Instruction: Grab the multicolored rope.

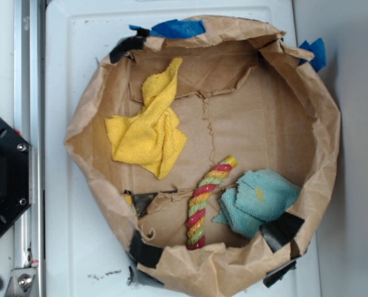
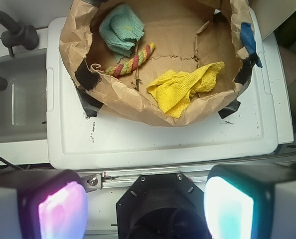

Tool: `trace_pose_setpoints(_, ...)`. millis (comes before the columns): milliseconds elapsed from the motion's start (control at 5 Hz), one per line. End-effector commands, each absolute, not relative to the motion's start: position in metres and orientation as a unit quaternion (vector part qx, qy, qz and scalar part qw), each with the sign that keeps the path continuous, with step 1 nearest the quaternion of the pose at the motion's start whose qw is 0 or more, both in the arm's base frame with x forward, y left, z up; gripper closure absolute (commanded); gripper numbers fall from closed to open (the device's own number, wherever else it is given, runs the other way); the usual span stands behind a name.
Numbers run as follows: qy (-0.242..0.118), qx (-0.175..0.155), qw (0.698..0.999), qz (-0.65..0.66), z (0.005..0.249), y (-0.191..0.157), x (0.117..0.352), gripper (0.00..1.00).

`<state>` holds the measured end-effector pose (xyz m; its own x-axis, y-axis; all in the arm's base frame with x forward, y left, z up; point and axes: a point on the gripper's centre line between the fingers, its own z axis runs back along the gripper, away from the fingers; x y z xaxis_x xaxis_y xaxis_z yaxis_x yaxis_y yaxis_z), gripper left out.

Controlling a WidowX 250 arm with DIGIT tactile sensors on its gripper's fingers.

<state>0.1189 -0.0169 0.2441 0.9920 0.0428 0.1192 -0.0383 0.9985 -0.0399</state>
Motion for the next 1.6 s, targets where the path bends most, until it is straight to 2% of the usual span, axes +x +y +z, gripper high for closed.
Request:
trace_pose_setpoints(0, -0.060, -0.019, 0.998, 0.020, 0.244, -0.017, 0.119, 0.00)
trace_pose_setpoints(200, -0.059, -0.015, 0.992, 0.107, 0.242, -0.027, 0.152, 0.00)
trace_pose_setpoints(400, -0.046, -0.016, 0.981, 0.190, 0.228, -0.034, 0.190, 0.00)
trace_pose_setpoints(600, -0.050, -0.028, 0.949, 0.310, 0.212, -0.025, 0.216, 0.00)
trace_pose_setpoints(1200, -0.050, -0.028, 0.949, 0.310, 0.212, -0.025, 0.216, 0.00)
trace_pose_setpoints(1400, -0.057, 0.013, 0.937, 0.344, 0.162, -0.018, 0.238, 0.00)
